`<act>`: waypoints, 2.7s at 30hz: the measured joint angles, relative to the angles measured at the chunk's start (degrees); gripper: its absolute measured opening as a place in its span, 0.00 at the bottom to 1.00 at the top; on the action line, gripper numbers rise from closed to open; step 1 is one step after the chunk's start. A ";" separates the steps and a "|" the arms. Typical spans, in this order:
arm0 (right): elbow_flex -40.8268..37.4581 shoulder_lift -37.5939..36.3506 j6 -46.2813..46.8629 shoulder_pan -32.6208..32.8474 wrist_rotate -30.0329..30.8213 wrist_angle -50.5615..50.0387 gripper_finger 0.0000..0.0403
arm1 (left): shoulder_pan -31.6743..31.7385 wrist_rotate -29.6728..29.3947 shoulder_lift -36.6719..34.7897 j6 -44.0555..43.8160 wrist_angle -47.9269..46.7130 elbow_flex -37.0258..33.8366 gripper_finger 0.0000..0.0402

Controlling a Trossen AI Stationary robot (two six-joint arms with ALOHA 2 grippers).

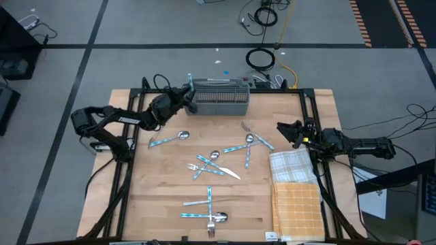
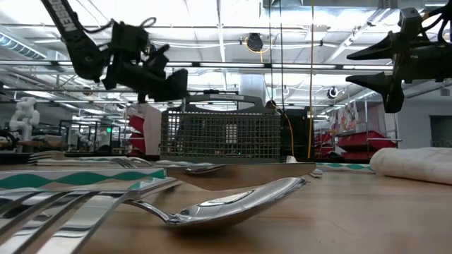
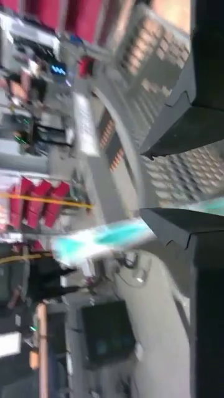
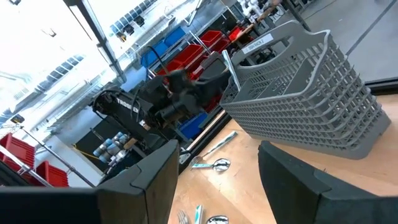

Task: Sort silverware
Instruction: Put the fork into the middle left section of the utensil holder

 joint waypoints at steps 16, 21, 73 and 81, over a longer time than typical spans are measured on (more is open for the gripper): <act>0.00 0.00 -2.35 0.00 -0.05 -0.03 0.52 | -2.68 -3.84 -22.07 -25.38 -95.66 23.47 0.38; 0.00 0.00 -2.83 0.00 -0.04 -0.03 0.52 | -2.67 -2.70 -19.97 -31.27 -102.39 20.39 0.38; 0.00 0.02 -1.12 -0.02 0.01 0.52 0.52 | 7.73 15.93 -5.82 -24.52 -99.24 10.47 0.06; 0.00 0.02 -1.72 -0.02 -0.01 0.46 0.52 | 7.79 17.11 -13.13 -28.06 -105.56 16.88 0.06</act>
